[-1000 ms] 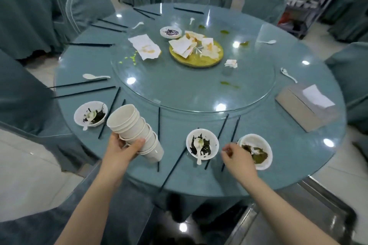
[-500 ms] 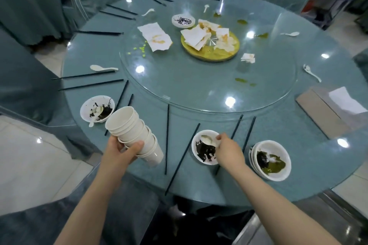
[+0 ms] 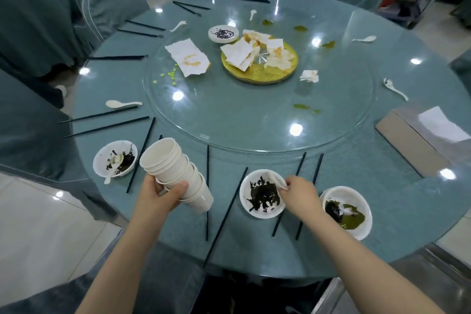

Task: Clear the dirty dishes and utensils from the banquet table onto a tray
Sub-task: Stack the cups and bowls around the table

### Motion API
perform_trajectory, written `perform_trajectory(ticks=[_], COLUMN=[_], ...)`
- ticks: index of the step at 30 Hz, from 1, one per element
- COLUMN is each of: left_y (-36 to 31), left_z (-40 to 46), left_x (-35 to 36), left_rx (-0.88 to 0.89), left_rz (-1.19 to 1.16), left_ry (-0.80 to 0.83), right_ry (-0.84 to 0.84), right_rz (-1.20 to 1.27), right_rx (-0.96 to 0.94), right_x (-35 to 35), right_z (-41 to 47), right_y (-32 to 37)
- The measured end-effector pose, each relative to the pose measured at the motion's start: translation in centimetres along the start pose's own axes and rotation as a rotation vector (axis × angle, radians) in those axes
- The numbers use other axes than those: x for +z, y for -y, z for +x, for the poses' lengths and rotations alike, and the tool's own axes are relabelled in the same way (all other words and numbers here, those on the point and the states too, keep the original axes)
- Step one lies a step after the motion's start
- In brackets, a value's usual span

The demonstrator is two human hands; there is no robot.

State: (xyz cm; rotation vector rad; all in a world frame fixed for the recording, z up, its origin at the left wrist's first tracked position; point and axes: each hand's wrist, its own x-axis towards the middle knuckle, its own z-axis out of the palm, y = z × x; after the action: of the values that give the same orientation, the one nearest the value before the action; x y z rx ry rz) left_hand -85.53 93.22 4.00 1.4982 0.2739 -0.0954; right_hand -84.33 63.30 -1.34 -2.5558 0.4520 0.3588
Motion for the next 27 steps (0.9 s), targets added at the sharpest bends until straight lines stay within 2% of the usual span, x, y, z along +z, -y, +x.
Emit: perform_trajectory(ticks=[6,11,17,20,23,27], left_y=[-0.2,0.0,-0.3,-0.4,-0.5,-0.7], left_z=[1.6,2.0,2.5,2.5,2.5,2.5], left_x=[3.2,5.7,7.4,7.4,6.7,4.8], left_rx=[0.011,-0.006,-0.012,0.005,0.01,0.032], left_rz=[-0.02,-0.015,-0.002,0.012,0.021,0.006], left_ry=[0.131,0.19,0.245,0.257,0.252,0.203], right_ry=[-0.291,-0.405,-0.371,-0.246,-0.151,-0.184], right_rz=[0.208,0.281,0.246,0.221,0.245,0.3], right_rx=[0.087,0.288,0.477,0.568,0.539,0.432], right_x=[-4.9,-6.4,-4.7,-3.9,-3.5,-3.5], right_z=[-3.0,-5.4,-6.7,-6.3,-5.8,-5.6], right_y=[-5.8,-11.5,-15.0,-15.3,-14.8,-13.3])
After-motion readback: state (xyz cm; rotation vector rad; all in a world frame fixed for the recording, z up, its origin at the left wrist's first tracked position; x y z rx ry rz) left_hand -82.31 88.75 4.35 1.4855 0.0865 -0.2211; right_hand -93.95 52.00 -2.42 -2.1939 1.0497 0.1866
